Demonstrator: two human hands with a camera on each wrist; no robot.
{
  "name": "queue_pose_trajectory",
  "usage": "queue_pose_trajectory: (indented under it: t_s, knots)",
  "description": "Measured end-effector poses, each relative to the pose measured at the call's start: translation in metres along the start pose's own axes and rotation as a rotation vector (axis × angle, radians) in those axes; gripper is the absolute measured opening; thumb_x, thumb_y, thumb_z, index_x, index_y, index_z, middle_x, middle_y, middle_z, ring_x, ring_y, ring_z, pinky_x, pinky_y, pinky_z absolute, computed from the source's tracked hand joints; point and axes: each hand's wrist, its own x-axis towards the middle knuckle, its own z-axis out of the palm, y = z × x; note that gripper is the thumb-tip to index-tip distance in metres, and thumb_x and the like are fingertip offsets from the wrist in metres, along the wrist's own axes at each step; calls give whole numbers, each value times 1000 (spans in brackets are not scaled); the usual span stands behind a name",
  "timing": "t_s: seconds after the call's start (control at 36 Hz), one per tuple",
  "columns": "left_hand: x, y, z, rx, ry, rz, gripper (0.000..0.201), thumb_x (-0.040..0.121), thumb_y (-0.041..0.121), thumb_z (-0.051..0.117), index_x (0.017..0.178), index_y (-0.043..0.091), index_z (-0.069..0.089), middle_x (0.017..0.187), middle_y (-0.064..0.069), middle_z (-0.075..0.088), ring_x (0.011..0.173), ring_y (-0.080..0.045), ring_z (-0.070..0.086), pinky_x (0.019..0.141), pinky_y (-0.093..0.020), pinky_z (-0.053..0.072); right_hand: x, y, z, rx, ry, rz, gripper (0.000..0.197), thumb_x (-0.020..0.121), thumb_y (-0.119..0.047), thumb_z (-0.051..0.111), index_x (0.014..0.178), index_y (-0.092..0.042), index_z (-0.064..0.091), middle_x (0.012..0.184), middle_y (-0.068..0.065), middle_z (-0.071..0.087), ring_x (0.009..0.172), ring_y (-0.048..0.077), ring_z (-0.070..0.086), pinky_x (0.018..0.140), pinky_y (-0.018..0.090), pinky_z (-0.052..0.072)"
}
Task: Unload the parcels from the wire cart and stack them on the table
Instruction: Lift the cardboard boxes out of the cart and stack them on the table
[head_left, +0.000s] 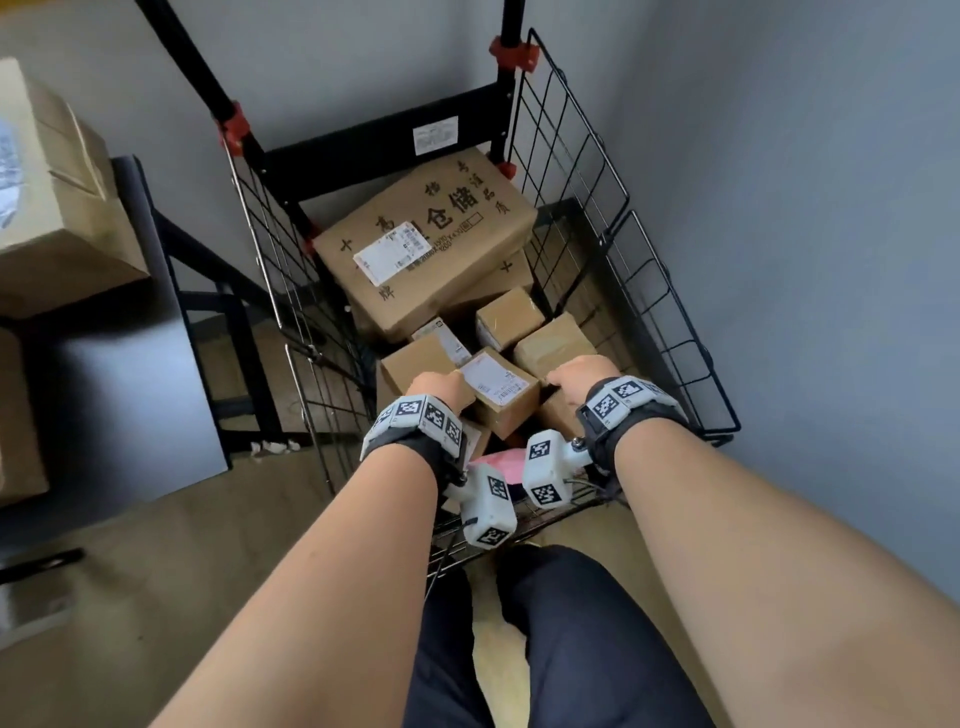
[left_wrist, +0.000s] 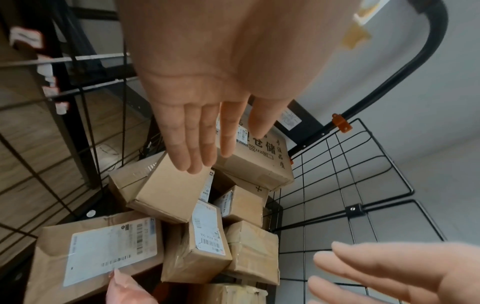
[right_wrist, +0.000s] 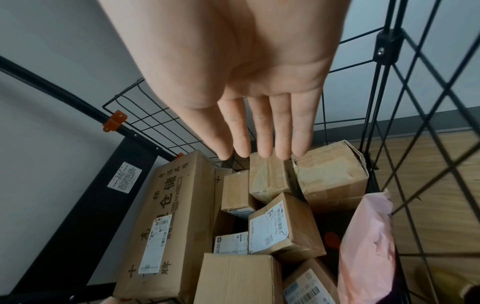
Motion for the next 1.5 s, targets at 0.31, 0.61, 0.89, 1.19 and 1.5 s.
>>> queue_pose_trajectory:
  t_s: [0.31, 0.61, 0.89, 1.19, 1.5]
  knots:
    - [47, -4, 40, -24, 40, -97, 53, 98, 40, 35, 116, -3, 62, 117, -23, 63, 109, -38, 59, 97, -44, 47, 74, 1, 12, -159, -77, -24, 34, 102, -15, 38, 130, -7, 56, 131, 12, 57, 117, 28, 57, 90, 31, 45]
    - [109, -17, 88, -12, 29, -180, 56, 100, 43, 33, 119, -2, 60, 120, -22, 62, 112, -35, 58, 98, -41, 46, 154, 19, 41, -87, -221, -53, 37, 99, -9, 42, 134, -4, 53, 140, 12, 51, 129, 28, 49, 107, 36, 40]
    - [134, -29, 113, 283, -45, -131, 37, 103, 10, 30, 138, 1, 39, 136, -21, 48, 124, -32, 48, 102, -36, 40, 196, 27, 67, 158, -203, 38, 35, 96, -11, 48, 128, -3, 57, 130, 14, 58, 116, 32, 57, 100, 39, 47]
    - [134, -29, 121, 365, -76, -134, 43, 103, 11, 27, 145, 7, 33, 140, -19, 41, 127, -32, 44, 102, -31, 35, 189, 18, 79, 146, -252, 4, 39, 96, -13, 50, 135, -6, 49, 135, 14, 53, 121, 31, 53, 98, 36, 46]
    - [138, -32, 118, 276, -185, -57, 43, 100, 21, 45, 138, 2, 43, 136, -17, 51, 124, -29, 51, 75, -16, 48, 188, 4, 97, 209, -233, 96, 45, 91, -4, 56, 133, -8, 40, 130, 12, 54, 119, 31, 53, 96, 37, 43]
